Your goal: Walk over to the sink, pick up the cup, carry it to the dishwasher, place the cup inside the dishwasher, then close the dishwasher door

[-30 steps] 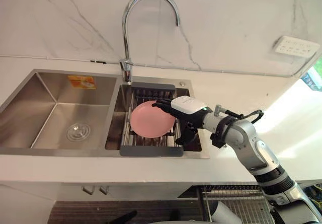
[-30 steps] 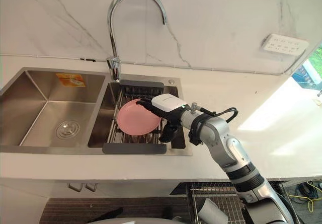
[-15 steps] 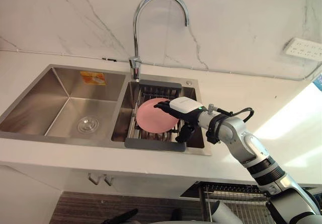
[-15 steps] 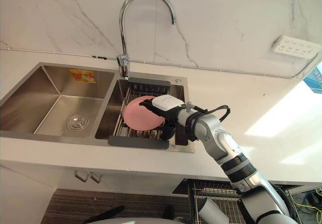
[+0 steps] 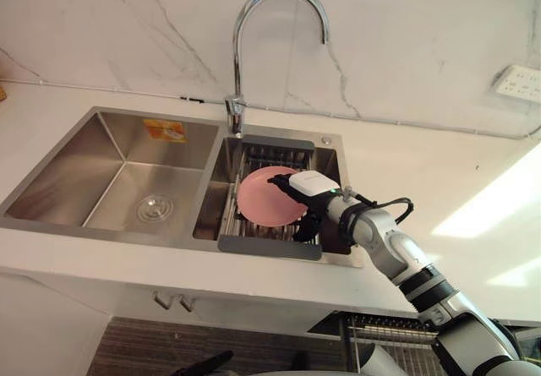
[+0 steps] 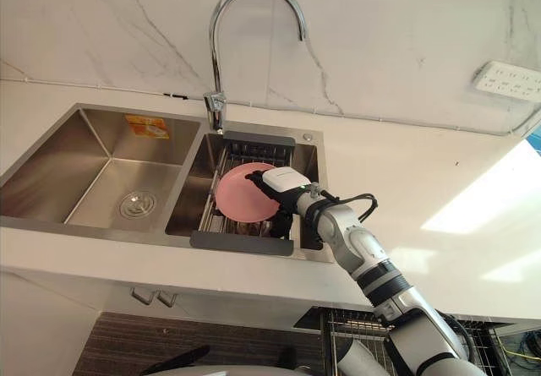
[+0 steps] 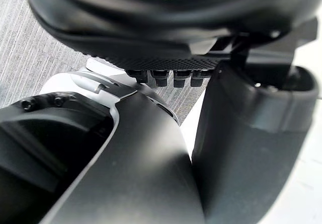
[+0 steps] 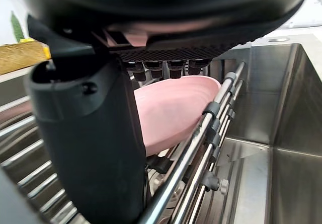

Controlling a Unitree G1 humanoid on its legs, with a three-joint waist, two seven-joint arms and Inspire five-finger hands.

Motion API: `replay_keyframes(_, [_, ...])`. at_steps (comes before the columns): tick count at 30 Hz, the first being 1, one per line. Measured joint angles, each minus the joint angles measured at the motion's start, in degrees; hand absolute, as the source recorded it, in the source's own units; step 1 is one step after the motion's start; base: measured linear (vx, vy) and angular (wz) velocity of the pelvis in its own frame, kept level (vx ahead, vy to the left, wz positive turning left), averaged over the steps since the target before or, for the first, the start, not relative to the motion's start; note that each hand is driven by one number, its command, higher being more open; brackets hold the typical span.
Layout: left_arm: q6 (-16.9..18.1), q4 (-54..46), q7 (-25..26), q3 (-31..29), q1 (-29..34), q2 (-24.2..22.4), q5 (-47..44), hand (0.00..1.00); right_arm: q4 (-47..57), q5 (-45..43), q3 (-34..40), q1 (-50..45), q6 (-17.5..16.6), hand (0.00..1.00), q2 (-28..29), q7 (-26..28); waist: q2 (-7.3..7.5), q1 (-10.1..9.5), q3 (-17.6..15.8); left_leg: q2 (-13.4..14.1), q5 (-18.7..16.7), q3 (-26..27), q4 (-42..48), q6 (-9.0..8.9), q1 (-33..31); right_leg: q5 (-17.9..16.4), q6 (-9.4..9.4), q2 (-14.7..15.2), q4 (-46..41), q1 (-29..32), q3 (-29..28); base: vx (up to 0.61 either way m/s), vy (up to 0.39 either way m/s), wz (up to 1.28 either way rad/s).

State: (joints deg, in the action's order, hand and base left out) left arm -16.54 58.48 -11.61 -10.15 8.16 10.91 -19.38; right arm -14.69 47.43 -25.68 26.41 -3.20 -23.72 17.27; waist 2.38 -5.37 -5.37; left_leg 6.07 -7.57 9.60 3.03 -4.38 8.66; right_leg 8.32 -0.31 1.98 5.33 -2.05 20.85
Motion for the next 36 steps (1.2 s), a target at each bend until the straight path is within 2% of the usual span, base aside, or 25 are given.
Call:
replay_keyframes(9, [-0.2,-0.4,0.0,0.0,0.3,-0.4,-1.0,1.0,-2.9,5.3,0.0,0.0,0.2,1.0,1.2,-8.0,-0.41,-0.07,-0.2,-0.1,0.3,-1.2,-0.5,0.07,0.0,-0.2,0.31,0.2,0.0,-0.4,1.1,0.0,0.04,0.07])
replay_keyframes(12, [-0.2,-0.5,0.1,0.0,0.4,-0.7,-1.5,1.0,-4.2,8.9,0.0,0.0,0.8,1.0,1.4,-13.7,-0.9,-0.12,-0.5,-0.2,0.6,-1.4,-0.7,0.02,-0.1,-0.3,0.33,0.3,0.0,-0.4,1.5,0.0,0.032,0.05])
replay_keyframes(17, [-0.5,-0.6,0.9,0.4,0.4,-0.8,-2.7,1.0,-5.5,8.9,0.0,-0.2,1.6,1.0,2.3,-17.4,-1.23,0.03,-0.7,-0.2,0.8,-1.8,-0.8,-0.02,-0.1,-0.4,0.51,0.3,0.0,-0.4,1.8,0.0,0.032,0.03])
replay_keyframes(20, [-0.5,-0.8,2.0,0.5,0.4,-0.9,-3.8,1.0,-8.0,9.2,0.3,-0.3,3.8,1.0,3.3,-22.2,-1.26,0.0,-0.7,-0.3,1.3,-2.7,-1.2,0.0,-0.2,-0.9,0.63,0.6,0.0,-0.6,2.9,-0.02,0.021,0.16])
replay_keyframes(23, [-0.5,-1.0,2.9,0.5,0.5,-1.1,-4.4,1.0,-9.5,9.0,0.7,-0.3,5.7,1.0,3.7,-24.5,-1.26,-0.06,-0.7,-0.3,1.9,-3.6,-1.9,-0.07,-0.5,-1.1,0.58,0.7,0.0,-0.7,3.9,-0.01,0.021,0.19])
replay_keyframes(36, [-0.5,-2.1,5.2,1.7,0.8,-1.8,-6.4,1.0,-11.9,9.0,2.9,-2.9,7.3,1.0,6.4,-36.0,-1.87,-0.18,-1.0,-0.4,2.2,-4.6,-2.1,-0.11,-0.8,-1.1,0.59,0.8,0.0,-0.8,4.9,0.01,0.029,0.04])
